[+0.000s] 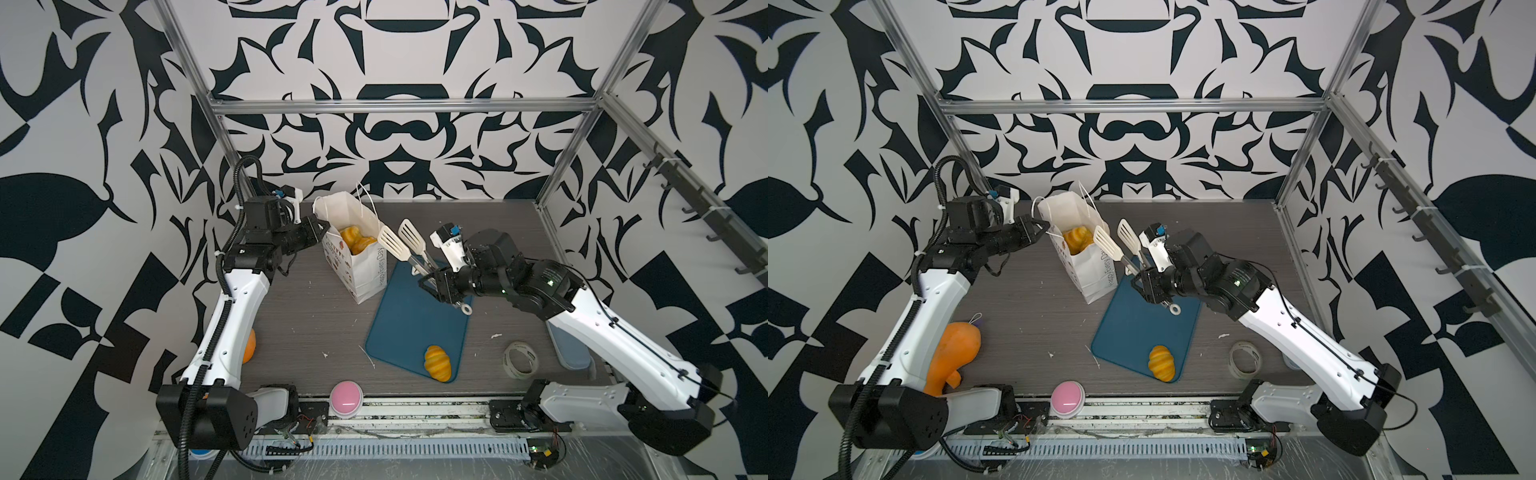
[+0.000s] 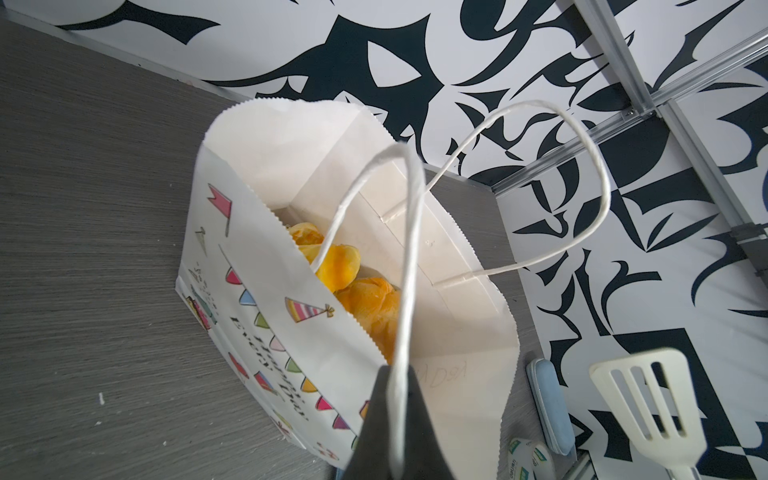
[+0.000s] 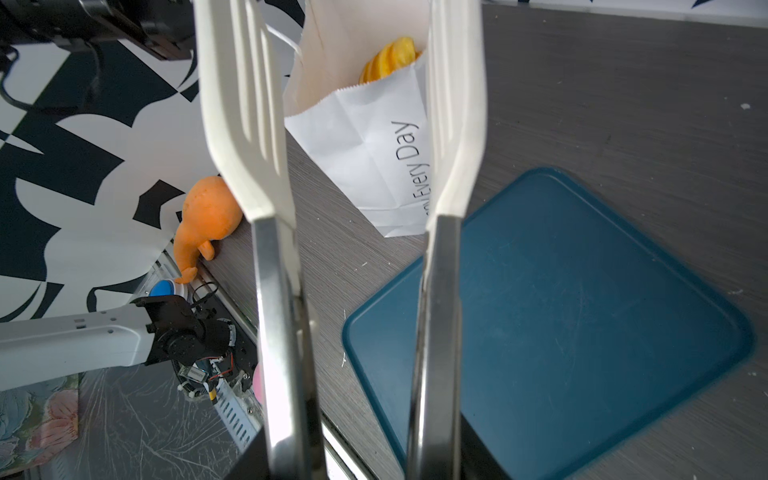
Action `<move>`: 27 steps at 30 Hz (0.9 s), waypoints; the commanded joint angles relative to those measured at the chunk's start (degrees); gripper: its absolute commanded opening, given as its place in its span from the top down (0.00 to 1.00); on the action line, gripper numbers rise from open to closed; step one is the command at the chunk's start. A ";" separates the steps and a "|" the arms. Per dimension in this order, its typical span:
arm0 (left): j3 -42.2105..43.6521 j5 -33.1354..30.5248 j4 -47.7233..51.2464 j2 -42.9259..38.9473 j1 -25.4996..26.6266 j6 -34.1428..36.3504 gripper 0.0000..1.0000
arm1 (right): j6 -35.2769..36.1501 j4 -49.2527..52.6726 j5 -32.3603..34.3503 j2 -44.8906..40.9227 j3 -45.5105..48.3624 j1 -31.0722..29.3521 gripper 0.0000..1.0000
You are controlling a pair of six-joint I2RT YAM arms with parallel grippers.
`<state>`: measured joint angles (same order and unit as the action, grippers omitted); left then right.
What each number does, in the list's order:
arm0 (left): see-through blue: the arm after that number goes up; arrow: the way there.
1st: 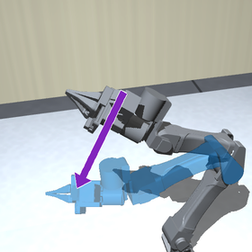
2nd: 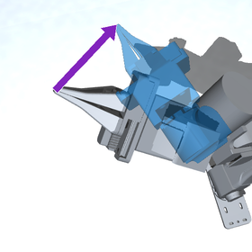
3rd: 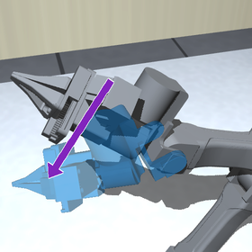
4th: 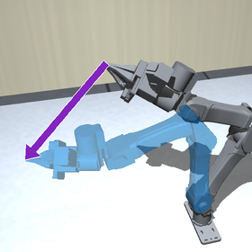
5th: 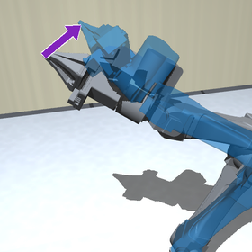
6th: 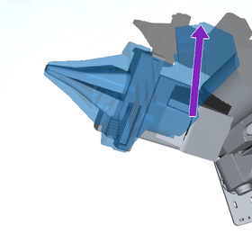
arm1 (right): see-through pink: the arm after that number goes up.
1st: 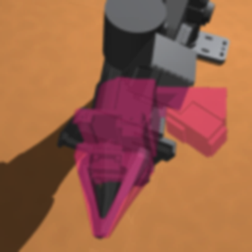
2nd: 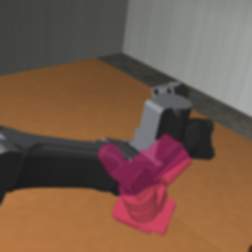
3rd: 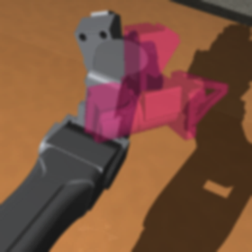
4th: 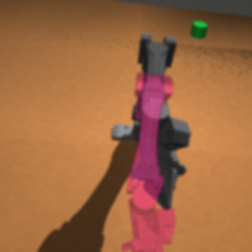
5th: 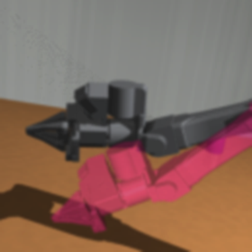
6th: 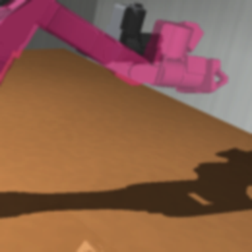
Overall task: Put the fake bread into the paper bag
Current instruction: 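Raise the empty right tongs and move them over the striped roll on the tray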
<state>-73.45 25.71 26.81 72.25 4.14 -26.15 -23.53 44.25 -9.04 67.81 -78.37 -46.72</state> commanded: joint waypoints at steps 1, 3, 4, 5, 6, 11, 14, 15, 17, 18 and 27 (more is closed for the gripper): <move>1.03 0.63 -0.35 0.34 -0.10 -0.40 1.00 | -2.38 0.39 1.66 -3.04 2.56 -0.30 0.51; 1.01 0.65 -0.26 0.34 -0.10 -0.41 1.00 | -3.35 1.65 1.70 -3.99 4.50 -0.29 0.51; 0.99 0.64 -0.22 0.33 -0.10 -0.34 1.00 | -3.82 2.59 1.96 -4.29 5.45 -0.29 0.51; 0.96 0.55 -0.22 0.25 -0.10 -0.32 1.00 | -4.20 3.52 2.14 -4.70 6.28 -0.30 0.51; 0.91 0.51 -0.19 0.26 -0.10 -0.35 1.00 | -4.60 4.31 2.18 -4.91 6.96 -0.30 0.51; 0.92 0.68 -0.19 0.07 -0.11 -0.38 1.00 | -6.84 8.25 1.33 -6.25 11.13 -0.26 0.52; 0.96 0.71 -0.37 0.17 -0.10 -0.39 1.00 | -8.08 10.15 0.80 -7.35 13.74 -0.30 0.52; 1.03 0.72 -0.37 0.17 -0.10 -0.39 1.00 | -8.41 10.71 0.63 -7.71 14.44 -0.30 0.52; 0.96 0.82 -0.45 0.33 -0.10 -0.52 1.00 | -9.27 11.63 0.34 -8.69 16.26 -0.26 0.52; 1.08 0.82 -0.40 0.33 -0.10 -0.48 1.00 | -9.55 12.23 0.18 -8.96 16.93 -0.30 0.52; 0.88 0.48 -0.29 0.30 -0.10 -0.48 1.00 | -13.28 13.77 -1.69 -12.15 24.75 -1.08 0.52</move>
<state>-73.45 25.76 26.81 72.25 4.14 -26.17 -34.74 57.60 -9.85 56.86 -54.50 -47.11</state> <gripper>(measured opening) 0.049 0.483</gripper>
